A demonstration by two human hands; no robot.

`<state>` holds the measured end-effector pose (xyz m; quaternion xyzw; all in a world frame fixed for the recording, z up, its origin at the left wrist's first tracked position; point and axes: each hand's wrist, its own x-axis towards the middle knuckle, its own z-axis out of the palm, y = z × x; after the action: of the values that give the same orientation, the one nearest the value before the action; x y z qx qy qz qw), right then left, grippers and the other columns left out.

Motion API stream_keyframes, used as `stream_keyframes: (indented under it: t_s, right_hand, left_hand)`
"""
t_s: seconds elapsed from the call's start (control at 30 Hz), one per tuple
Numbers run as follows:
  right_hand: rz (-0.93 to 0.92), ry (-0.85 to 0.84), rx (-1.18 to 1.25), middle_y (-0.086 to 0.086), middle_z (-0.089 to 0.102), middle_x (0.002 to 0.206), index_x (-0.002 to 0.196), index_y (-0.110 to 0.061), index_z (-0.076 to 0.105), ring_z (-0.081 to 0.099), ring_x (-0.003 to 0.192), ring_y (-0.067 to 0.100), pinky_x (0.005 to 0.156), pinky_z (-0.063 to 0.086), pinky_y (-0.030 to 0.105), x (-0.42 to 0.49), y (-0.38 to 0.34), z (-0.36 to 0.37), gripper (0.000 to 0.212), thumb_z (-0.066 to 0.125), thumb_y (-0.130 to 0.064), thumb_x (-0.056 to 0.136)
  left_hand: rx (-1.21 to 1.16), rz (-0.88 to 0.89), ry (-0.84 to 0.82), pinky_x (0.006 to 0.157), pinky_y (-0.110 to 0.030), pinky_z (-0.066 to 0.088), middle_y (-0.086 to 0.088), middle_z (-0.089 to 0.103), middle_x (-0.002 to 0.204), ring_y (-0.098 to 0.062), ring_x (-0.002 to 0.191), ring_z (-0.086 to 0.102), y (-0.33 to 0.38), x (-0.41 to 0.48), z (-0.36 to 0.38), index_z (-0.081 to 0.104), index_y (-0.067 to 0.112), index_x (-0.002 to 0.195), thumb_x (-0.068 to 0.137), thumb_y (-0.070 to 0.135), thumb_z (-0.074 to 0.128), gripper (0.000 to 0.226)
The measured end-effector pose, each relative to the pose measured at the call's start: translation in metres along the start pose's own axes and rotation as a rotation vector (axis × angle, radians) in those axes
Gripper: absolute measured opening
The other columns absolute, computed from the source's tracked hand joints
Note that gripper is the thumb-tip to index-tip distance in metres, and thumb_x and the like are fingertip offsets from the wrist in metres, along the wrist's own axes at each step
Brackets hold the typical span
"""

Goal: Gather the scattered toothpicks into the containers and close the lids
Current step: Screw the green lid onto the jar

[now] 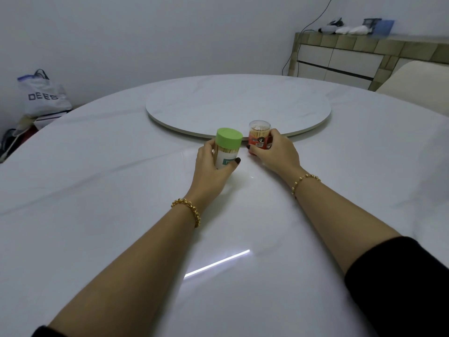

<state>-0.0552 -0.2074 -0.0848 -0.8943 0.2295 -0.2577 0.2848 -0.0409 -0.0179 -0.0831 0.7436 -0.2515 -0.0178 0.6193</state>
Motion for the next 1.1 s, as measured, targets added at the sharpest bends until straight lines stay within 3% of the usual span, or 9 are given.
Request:
stream_keyframes:
  t_s: [0.13,0.3,0.4,0.47,0.67,0.8,1.1]
  right_hand:
    - [-0.052,-0.026,0.051,0.002,0.065,0.098,0.103,-0.015,0.055,0.059,0.091,0.022,0.072,0.052,0.039,-0.012,0.002,-0.004,0.048,0.070,-0.050,0.074]
    - [-0.130,-0.065,0.084,-0.002,0.066,0.093,0.106,-0.019,0.059,0.059,0.083,0.016,0.074,0.051,0.037,-0.042,0.005,-0.015,0.048,0.072,-0.051,0.073]
    - [-0.142,-0.085,0.108,-0.005,0.066,0.093,0.110,-0.020,0.059,0.059,0.080,0.013,0.075,0.051,0.035,-0.057,0.006,-0.022,0.050,0.073,-0.051,0.073]
    - [-0.159,-0.102,0.106,-0.005,0.066,0.093,0.111,-0.021,0.058,0.059,0.080,0.014,0.076,0.051,0.036,-0.067,0.005,-0.026,0.050,0.073,-0.051,0.073]
    - [-0.212,-0.161,0.060,-0.003,0.065,0.095,0.109,-0.018,0.057,0.057,0.087,0.019,0.085,0.047,0.047,-0.089,0.002,-0.032,0.058,0.070,-0.057,0.068]
    - [-0.249,-0.173,0.046,-0.006,0.064,0.096,0.110,-0.020,0.057,0.057,0.089,0.017,0.086,0.046,0.047,-0.099,-0.002,-0.036,0.058,0.073,-0.055,0.068]
    - [-0.251,-0.194,0.033,-0.012,0.065,0.098,0.111,-0.025,0.056,0.059,0.092,0.013,0.088,0.046,0.046,-0.111,-0.006,-0.040,0.075,0.061,-0.073,0.054]
  left_hand:
    - [0.052,-0.002,-0.023,0.090,-0.031,0.050,0.002,0.054,0.119,-0.013,0.107,0.053,-0.002,-0.003,-0.002,0.049,0.021,0.124,0.083,0.022,0.072,0.046]
    - [0.064,-0.042,-0.099,0.082,-0.023,0.052,0.000,0.061,0.115,-0.014,0.102,0.061,0.000,-0.010,-0.010,0.051,0.018,0.120,0.082,0.022,0.074,0.044]
    - [0.054,-0.062,-0.136,0.089,-0.031,0.053,0.002,0.063,0.112,-0.016,0.103,0.062,0.000,-0.017,-0.017,0.052,0.021,0.117,0.079,0.020,0.076,0.045]
    - [0.060,-0.059,-0.166,0.089,-0.028,0.052,0.004,0.063,0.114,-0.013,0.105,0.061,0.002,-0.023,-0.021,0.052,0.023,0.117,0.078,0.019,0.078,0.046]
    - [0.108,-0.052,-0.244,0.099,-0.032,0.049,0.003,0.065,0.117,-0.012,0.107,0.062,-0.001,-0.033,-0.032,0.057,0.016,0.121,0.071,0.019,0.084,0.058]
    - [0.316,-0.001,-0.198,0.092,-0.018,0.039,-0.004,0.050,0.125,-0.014,0.109,0.052,-0.001,-0.035,-0.032,0.058,0.014,0.126,0.071,0.024,0.083,0.061]
    - [0.253,-0.021,-0.285,0.087,-0.017,0.043,0.002,0.065,0.116,-0.015,0.109,0.059,0.004,-0.038,-0.040,0.060,0.017,0.121,0.072,0.016,0.082,0.055]
